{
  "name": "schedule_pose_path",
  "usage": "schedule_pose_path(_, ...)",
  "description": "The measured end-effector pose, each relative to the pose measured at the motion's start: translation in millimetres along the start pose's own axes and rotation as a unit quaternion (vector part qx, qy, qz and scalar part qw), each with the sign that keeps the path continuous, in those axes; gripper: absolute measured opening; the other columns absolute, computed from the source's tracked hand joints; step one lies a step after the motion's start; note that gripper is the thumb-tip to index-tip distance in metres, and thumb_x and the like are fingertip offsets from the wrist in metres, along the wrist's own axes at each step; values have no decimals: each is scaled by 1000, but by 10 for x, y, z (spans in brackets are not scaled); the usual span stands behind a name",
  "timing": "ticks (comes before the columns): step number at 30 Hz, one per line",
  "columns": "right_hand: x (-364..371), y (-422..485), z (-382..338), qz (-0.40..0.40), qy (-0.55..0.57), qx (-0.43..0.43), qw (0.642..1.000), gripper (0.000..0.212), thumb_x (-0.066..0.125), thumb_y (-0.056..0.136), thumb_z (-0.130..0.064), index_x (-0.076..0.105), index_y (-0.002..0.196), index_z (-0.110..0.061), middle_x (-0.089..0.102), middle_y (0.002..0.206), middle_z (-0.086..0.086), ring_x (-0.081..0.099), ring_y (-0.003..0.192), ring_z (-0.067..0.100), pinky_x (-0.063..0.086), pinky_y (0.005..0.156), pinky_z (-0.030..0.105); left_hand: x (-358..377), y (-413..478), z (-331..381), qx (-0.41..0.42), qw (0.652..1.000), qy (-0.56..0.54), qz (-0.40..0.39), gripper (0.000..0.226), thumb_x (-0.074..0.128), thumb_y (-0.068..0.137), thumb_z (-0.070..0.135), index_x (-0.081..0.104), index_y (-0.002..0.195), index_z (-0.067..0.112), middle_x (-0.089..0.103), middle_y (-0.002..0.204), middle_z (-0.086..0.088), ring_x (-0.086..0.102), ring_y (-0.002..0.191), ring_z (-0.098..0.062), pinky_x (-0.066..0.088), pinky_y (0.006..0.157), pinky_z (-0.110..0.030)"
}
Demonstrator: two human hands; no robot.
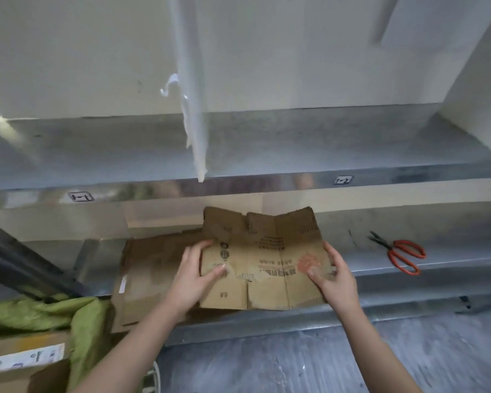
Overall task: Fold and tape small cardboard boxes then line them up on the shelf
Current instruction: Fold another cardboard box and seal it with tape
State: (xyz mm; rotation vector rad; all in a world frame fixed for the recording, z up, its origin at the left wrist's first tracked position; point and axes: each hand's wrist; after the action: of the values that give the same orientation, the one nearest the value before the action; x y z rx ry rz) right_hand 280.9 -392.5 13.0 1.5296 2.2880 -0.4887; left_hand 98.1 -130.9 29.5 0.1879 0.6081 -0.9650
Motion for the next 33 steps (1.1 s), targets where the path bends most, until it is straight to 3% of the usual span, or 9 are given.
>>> schedule_pose_path(5,-838,345,508,-5,-17,-1,1000,74,81,78,-17,46,142,-31,52,126,-10,48,115,7,37,94,23,907,84,461,8,1000,-9,-2,79,74,78,50,28,142,44,31,140,17,33,123,1,28,105,-26)
schedule_pose_path(10,-1593,626,781,-20,22,-6,1000,73,83,76,-19,43,129,-50,59,110,-38,53,103,-19,41,76,-1,1608,153,888,-28,999,-25,-8,86,78,79,36,25,146,41,32,148,6,31,128,-2,26,110,-28)
schedule_pose_path(15,-1960,930,994,-34,29,39,998,92,83,76,-15,30,150,-31,56,109,-25,57,96,-6,48,79,21,2004,286,1161,-66,997,-40,-2,97,82,75,24,22,149,41,32,152,5,32,138,-12,27,115,-37)
schedule_pose_path(18,-2096,1124,1131,-37,65,72,995,75,77,82,-14,39,146,-24,64,108,-7,64,99,13,54,88,40,2080,417,1234,-74,989,-127,-1,109,82,73,9,13,142,58,32,151,12,32,140,-13,30,115,-46)
schedule_pose_path(23,-2233,1376,1181,-46,172,117,977,43,71,81,5,55,111,-22,68,111,6,66,102,21,52,73,30,2130,667,1348,-30,989,-142,-4,119,80,76,9,-3,138,68,29,151,16,33,138,-13,32,114,-48)
schedule_pose_path(25,-2255,1467,1151,-56,187,117,974,48,69,80,9,53,109,-26,69,110,0,66,103,15,53,78,32,2173,729,1414,-33,987,-154,7,112,77,80,18,-4,138,68,32,152,10,36,137,-15,32,114,-48)
schedule_pose_path(28,-2263,1587,1145,-64,189,114,973,51,68,76,13,54,107,-26,71,104,-4,68,97,12,54,69,24,2253,779,1499,-59,977,-199,40,77,68,88,33,16,141,54,44,143,11,41,133,-16,35,110,-39)
schedule_pose_path(30,-2276,1657,1113,-71,180,114,974,49,70,72,11,57,104,-24,73,97,-6,69,91,14,55,62,21,2308,810,1556,-72,972,-217,58,52,57,95,33,26,136,43,53,126,14,48,128,-20,39,104,-34)
schedule_pose_path(33,-2318,1712,1098,-82,187,114,972,47,73,61,-1,60,103,-16,75,90,-4,71,87,16,55,59,22,2343,797,1586,-106,964,-236,68,38,46,101,26,36,137,30,57,125,2,51,125,-24,39,108,-43)
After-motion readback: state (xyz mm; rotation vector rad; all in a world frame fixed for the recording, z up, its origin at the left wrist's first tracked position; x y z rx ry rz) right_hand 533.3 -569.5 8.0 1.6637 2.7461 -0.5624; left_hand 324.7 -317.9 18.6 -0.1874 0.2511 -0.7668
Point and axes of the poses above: each hand's wrist, its own y-axis towards the middle knuckle, its own x-axis out of the palm, z = x × y
